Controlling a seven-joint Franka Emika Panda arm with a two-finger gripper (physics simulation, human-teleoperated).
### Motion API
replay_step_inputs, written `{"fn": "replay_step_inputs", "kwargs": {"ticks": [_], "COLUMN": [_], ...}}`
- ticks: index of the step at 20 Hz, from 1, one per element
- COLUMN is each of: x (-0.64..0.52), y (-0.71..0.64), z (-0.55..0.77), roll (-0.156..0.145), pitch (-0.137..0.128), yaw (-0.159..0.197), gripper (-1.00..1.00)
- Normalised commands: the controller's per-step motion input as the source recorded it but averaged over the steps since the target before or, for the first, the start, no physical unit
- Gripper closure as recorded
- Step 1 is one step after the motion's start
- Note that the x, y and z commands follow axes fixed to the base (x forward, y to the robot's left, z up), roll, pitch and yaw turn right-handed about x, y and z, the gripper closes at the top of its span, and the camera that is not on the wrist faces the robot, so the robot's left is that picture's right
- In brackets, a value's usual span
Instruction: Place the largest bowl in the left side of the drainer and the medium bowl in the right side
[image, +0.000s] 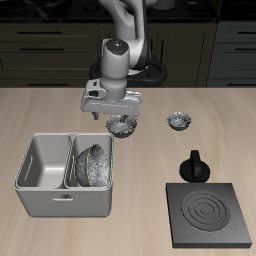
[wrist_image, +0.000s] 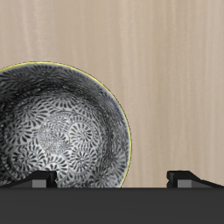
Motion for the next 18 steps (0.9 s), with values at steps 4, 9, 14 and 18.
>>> {"fn": "replay_step_inputs", "kwargs": {"ticks": [4, 9, 14, 18], "x": [0.03, -0.01, 0.00, -0.02], "y": [-0.02, -0.02, -0.05, -0.15], "z": [-0.18, -0.09, 0.08, 0.22], "roll": [0.034, 0.018, -0.005, -0.022], "pitch": [0.058, 0.025, -0.005, -0.035], "yaw": [-0.009, -0.002, 0.002, 0.014], "gripper": [1.00, 1.00, 1.00, 1.00]}}
